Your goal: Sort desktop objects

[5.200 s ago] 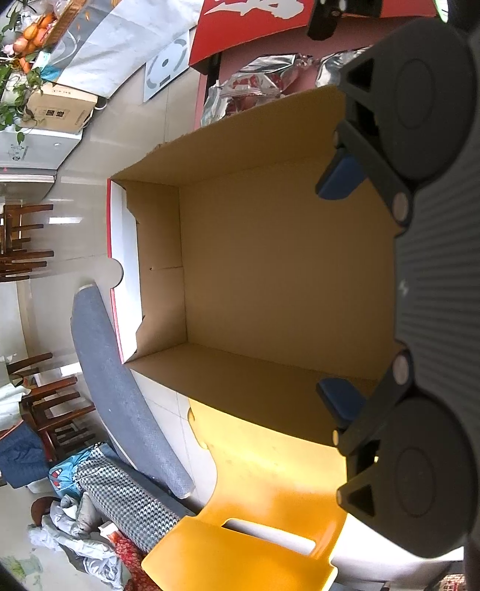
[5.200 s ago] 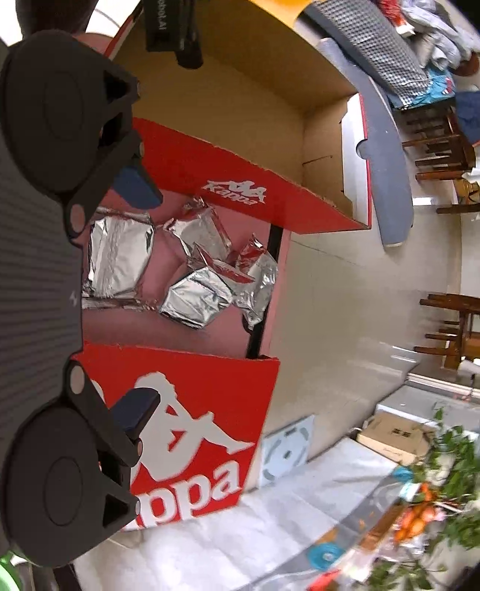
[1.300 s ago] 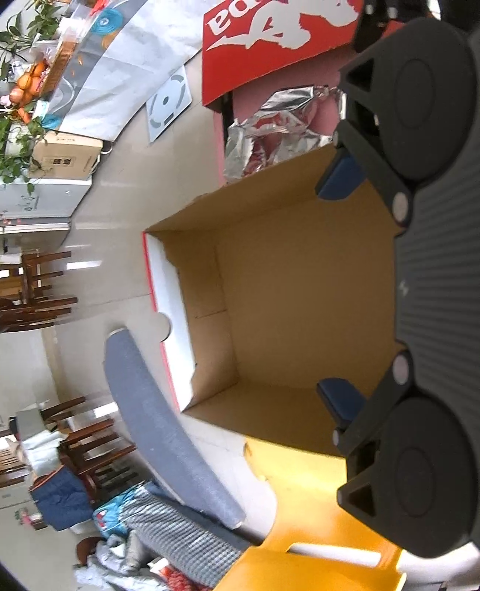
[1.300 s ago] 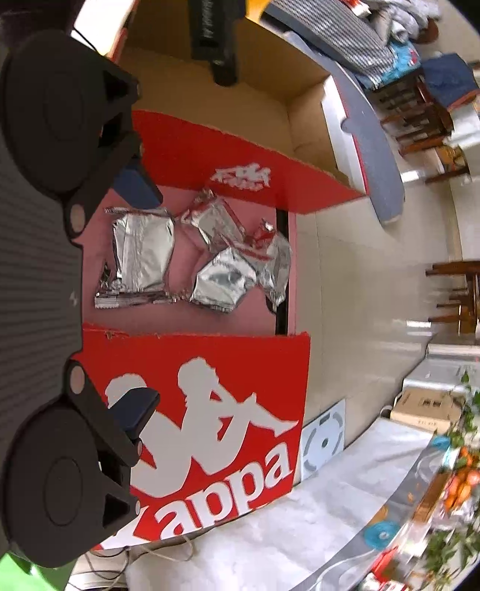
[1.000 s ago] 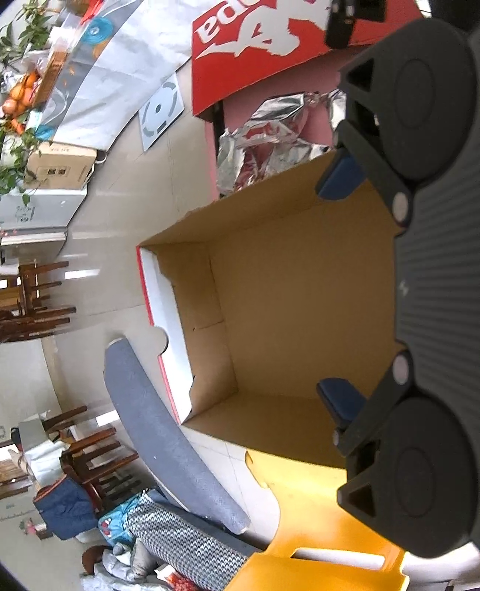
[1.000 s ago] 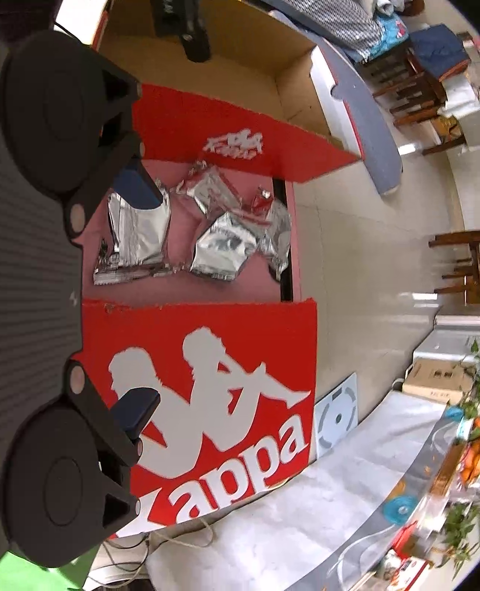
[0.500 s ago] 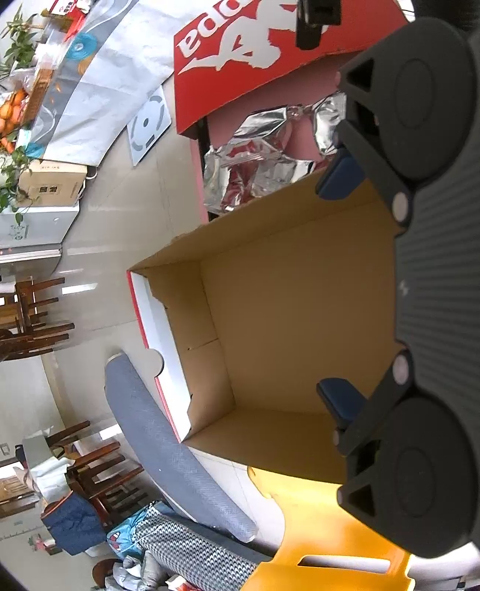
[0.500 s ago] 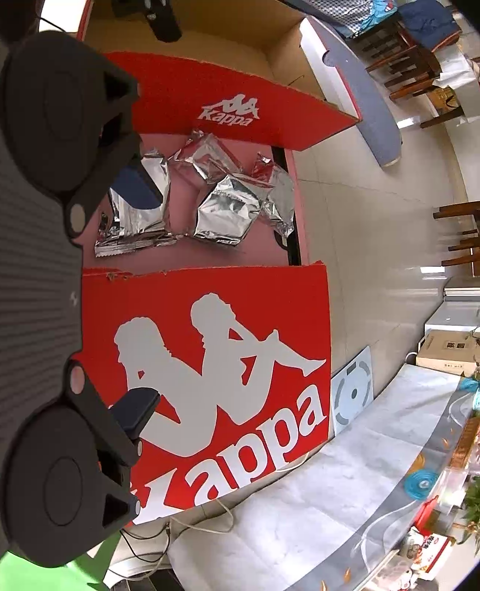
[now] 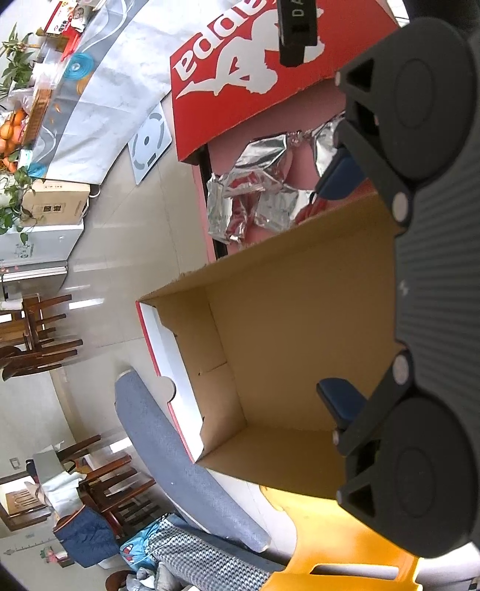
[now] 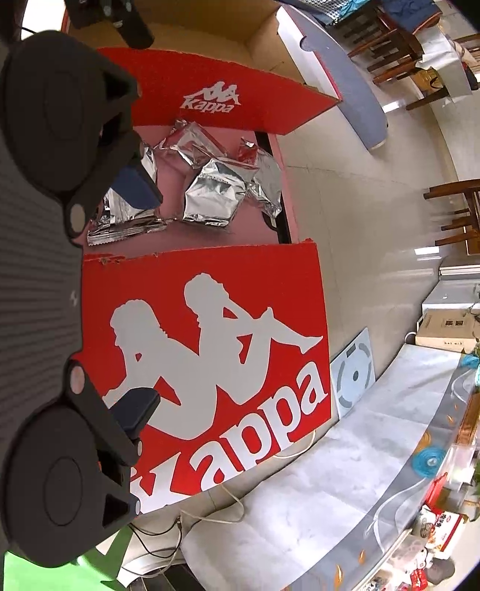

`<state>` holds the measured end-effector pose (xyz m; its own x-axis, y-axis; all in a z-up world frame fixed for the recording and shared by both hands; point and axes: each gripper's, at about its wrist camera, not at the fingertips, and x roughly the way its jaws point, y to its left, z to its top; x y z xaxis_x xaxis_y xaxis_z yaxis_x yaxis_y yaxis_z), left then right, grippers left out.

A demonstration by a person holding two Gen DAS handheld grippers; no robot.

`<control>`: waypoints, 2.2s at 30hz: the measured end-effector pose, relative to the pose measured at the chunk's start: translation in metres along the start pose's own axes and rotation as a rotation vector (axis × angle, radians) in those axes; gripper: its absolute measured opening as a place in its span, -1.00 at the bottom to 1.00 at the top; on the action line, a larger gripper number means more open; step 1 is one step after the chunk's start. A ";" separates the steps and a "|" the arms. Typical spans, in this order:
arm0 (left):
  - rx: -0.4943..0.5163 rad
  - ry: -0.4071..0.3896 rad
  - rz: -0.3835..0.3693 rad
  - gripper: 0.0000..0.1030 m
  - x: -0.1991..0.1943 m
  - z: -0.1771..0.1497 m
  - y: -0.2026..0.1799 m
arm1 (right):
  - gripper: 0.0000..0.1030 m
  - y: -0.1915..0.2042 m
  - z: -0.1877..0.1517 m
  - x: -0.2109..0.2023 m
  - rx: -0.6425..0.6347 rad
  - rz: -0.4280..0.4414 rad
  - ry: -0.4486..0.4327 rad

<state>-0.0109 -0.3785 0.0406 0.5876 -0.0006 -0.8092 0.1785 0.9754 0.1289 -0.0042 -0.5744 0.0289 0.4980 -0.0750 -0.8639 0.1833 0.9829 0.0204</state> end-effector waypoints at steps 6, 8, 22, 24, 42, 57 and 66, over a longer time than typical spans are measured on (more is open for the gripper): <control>-0.010 0.019 -0.006 1.00 0.003 0.000 -0.009 | 1.00 -0.003 0.000 0.000 0.008 0.002 0.000; -0.011 0.023 -0.010 1.00 0.004 0.000 -0.012 | 1.00 -0.004 0.000 0.000 0.013 0.004 0.003; -0.052 0.020 -0.033 1.00 0.002 0.002 -0.032 | 1.00 -0.016 0.006 -0.002 0.014 -0.027 -0.014; -0.055 0.019 -0.030 1.00 0.002 0.003 -0.035 | 1.00 -0.019 0.009 -0.004 0.002 -0.031 -0.014; -0.078 0.014 0.013 1.00 0.000 -0.001 -0.054 | 1.00 -0.045 0.030 -0.009 -0.229 -0.043 -0.043; -0.112 0.042 -0.006 1.00 -0.015 -0.018 -0.084 | 1.00 -0.067 0.030 -0.007 -0.194 -0.085 -0.035; -0.089 0.044 -0.012 1.00 -0.032 -0.032 -0.111 | 1.00 -0.083 0.019 -0.007 -0.180 -0.073 -0.014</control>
<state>-0.0750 -0.4799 0.0343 0.5503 -0.0050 -0.8350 0.1134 0.9912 0.0688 -0.0072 -0.6590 0.0430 0.5011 -0.1478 -0.8527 0.0648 0.9890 -0.1333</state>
